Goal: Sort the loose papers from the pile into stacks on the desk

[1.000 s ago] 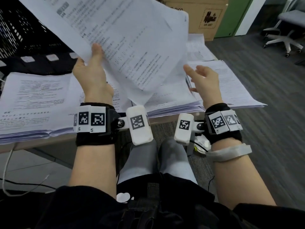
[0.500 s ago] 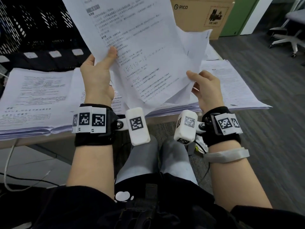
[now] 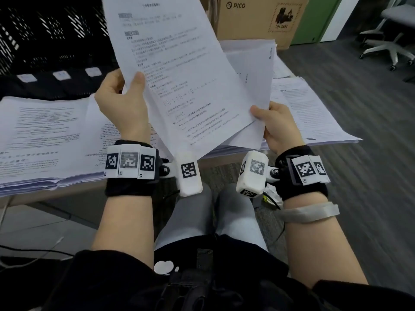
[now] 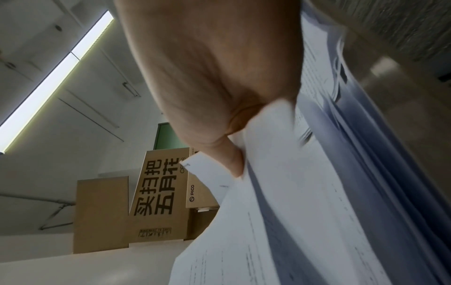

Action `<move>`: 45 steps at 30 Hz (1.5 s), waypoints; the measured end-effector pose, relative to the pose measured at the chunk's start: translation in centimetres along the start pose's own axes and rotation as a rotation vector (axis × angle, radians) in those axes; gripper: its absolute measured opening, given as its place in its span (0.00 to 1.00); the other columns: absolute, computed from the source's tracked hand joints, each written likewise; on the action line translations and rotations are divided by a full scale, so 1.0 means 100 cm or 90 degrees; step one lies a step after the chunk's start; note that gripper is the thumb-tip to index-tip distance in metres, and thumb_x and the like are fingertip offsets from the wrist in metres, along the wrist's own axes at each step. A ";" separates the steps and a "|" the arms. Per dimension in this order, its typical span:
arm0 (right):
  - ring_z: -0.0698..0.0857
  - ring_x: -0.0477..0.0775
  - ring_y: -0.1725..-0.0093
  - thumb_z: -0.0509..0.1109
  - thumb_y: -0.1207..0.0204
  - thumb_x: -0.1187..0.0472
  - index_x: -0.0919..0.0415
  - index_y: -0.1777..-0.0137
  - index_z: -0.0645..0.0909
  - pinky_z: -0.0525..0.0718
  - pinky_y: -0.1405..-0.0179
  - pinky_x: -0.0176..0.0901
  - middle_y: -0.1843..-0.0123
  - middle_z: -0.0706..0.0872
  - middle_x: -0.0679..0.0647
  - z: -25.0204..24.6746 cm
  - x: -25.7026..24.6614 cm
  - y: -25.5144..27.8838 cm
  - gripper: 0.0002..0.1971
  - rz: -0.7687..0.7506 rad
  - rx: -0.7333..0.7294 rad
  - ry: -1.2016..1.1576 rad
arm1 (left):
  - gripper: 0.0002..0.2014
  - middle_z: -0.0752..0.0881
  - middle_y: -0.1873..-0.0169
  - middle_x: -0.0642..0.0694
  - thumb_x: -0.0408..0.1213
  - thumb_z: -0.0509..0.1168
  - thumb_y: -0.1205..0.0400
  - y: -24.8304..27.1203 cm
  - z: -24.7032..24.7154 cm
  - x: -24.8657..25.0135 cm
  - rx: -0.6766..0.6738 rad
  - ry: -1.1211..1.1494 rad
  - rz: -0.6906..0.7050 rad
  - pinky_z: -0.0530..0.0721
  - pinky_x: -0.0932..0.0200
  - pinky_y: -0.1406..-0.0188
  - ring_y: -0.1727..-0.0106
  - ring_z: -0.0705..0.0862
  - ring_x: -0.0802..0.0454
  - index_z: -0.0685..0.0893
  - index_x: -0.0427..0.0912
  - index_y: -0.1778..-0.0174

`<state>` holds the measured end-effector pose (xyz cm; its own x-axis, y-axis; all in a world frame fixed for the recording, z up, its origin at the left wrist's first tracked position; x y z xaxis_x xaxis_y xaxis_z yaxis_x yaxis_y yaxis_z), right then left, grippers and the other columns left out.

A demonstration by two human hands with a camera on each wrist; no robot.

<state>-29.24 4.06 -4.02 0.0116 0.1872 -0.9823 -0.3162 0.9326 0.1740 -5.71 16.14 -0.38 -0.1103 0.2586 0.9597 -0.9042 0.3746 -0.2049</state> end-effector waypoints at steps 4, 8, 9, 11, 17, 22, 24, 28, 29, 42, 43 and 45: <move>0.88 0.57 0.51 0.68 0.22 0.70 0.63 0.47 0.81 0.87 0.45 0.53 0.50 0.89 0.55 -0.015 0.001 -0.002 0.07 -0.002 0.030 -0.041 | 0.03 0.89 0.60 0.50 0.33 0.72 0.25 0.001 0.009 -0.007 0.007 -0.023 0.012 0.89 0.57 0.49 0.56 0.88 0.56 0.85 0.45 0.60; 0.90 0.54 0.56 0.67 0.22 0.71 0.64 0.49 0.83 0.89 0.58 0.46 0.52 0.89 0.57 -0.032 0.004 -0.002 0.06 -0.017 0.054 -0.094 | 0.09 0.86 0.67 0.52 0.33 0.71 0.25 0.000 0.020 -0.013 0.019 -0.033 0.010 0.88 0.60 0.53 0.63 0.86 0.58 0.81 0.50 0.66; 0.90 0.53 0.58 0.67 0.22 0.71 0.63 0.51 0.83 0.89 0.59 0.45 0.53 0.90 0.56 -0.036 0.004 -0.003 0.05 -0.024 0.068 -0.101 | 0.10 0.84 0.70 0.54 0.32 0.71 0.24 -0.001 0.022 -0.017 0.021 -0.032 0.005 0.87 0.63 0.56 0.67 0.83 0.61 0.80 0.50 0.66; 0.90 0.52 0.59 0.66 0.21 0.70 0.61 0.56 0.84 0.89 0.57 0.47 0.59 0.91 0.53 -0.045 0.004 -0.004 0.07 -0.039 0.097 -0.098 | 0.10 0.82 0.77 0.60 0.31 0.71 0.24 -0.002 0.026 -0.024 0.029 -0.039 -0.012 0.84 0.67 0.59 0.73 0.80 0.67 0.80 0.49 0.67; 0.87 0.56 0.56 0.65 0.20 0.71 0.63 0.59 0.84 0.87 0.45 0.53 0.59 0.88 0.56 -0.069 0.005 -0.007 0.09 -0.085 0.193 -0.118 | 0.10 0.79 0.85 0.61 0.35 0.70 0.24 -0.007 0.031 -0.039 0.106 -0.086 -0.039 0.83 0.65 0.58 0.79 0.78 0.70 0.79 0.50 0.68; 0.85 0.54 0.58 0.61 0.19 0.73 0.63 0.60 0.81 0.86 0.48 0.49 0.59 0.86 0.55 -0.094 0.005 -0.009 0.11 -0.127 0.308 -0.196 | 0.02 0.75 0.77 0.59 0.36 0.67 0.21 -0.016 0.034 -0.054 0.120 -0.161 -0.051 0.75 0.72 0.63 0.79 0.76 0.71 0.84 0.42 0.58; 0.85 0.51 0.60 0.61 0.19 0.73 0.63 0.61 0.82 0.87 0.50 0.45 0.60 0.86 0.54 -0.100 0.005 -0.009 0.12 -0.141 0.353 -0.215 | 0.06 0.80 0.74 0.56 0.34 0.66 0.21 -0.017 0.037 -0.061 0.100 -0.179 -0.066 0.78 0.67 0.61 0.75 0.77 0.66 0.82 0.46 0.64; 0.86 0.49 0.62 0.61 0.20 0.73 0.62 0.63 0.82 0.89 0.52 0.47 0.63 0.86 0.53 -0.112 0.005 -0.009 0.14 -0.160 0.430 -0.246 | 0.09 0.91 0.55 0.37 0.32 0.63 0.27 -0.024 0.038 -0.087 0.050 -0.199 -0.108 0.81 0.52 0.61 0.63 0.82 0.49 0.89 0.45 0.62; 0.86 0.51 0.61 0.61 0.19 0.73 0.62 0.61 0.83 0.89 0.48 0.51 0.61 0.87 0.54 -0.114 0.006 -0.009 0.13 -0.163 0.445 -0.260 | 0.10 0.91 0.54 0.38 0.33 0.63 0.28 -0.025 0.038 -0.093 0.040 -0.196 -0.126 0.82 0.50 0.62 0.61 0.84 0.46 0.90 0.46 0.61; 0.87 0.55 0.54 0.61 0.19 0.71 0.62 0.56 0.83 0.87 0.44 0.56 0.57 0.88 0.55 -0.107 0.006 -0.007 0.11 -0.156 0.460 -0.369 | 0.29 0.88 0.44 0.44 0.15 0.52 0.27 -0.014 0.055 -0.106 -0.135 -0.170 -0.218 0.85 0.47 0.40 0.41 0.86 0.46 0.87 0.46 0.43; 0.87 0.55 0.54 0.61 0.19 0.72 0.61 0.57 0.83 0.87 0.44 0.55 0.57 0.88 0.55 -0.105 0.004 -0.006 0.11 -0.153 0.449 -0.381 | 0.30 0.88 0.43 0.44 0.14 0.52 0.27 -0.015 0.055 -0.107 -0.136 -0.168 -0.215 0.85 0.45 0.39 0.41 0.86 0.45 0.87 0.46 0.42; 0.86 0.54 0.55 0.61 0.19 0.72 0.62 0.57 0.82 0.88 0.47 0.51 0.57 0.88 0.55 -0.098 0.000 -0.004 0.10 -0.144 0.424 -0.395 | 0.30 0.88 0.44 0.45 0.14 0.52 0.28 -0.018 0.053 -0.109 -0.136 -0.166 -0.208 0.84 0.43 0.38 0.41 0.86 0.44 0.87 0.48 0.43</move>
<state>-38.44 0.63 -4.78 0.5707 -0.0672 -0.8184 0.3606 0.9159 0.1762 -5.09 7.94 -9.47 0.0425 -0.1252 0.9912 -0.8067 0.5810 0.1079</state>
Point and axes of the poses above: each hand's wrist, its own y-axis away from the middle knuckle, its own z-axis out of the palm, x = y × z, the point moved 3 cm from there along -y, towards the middle knuckle
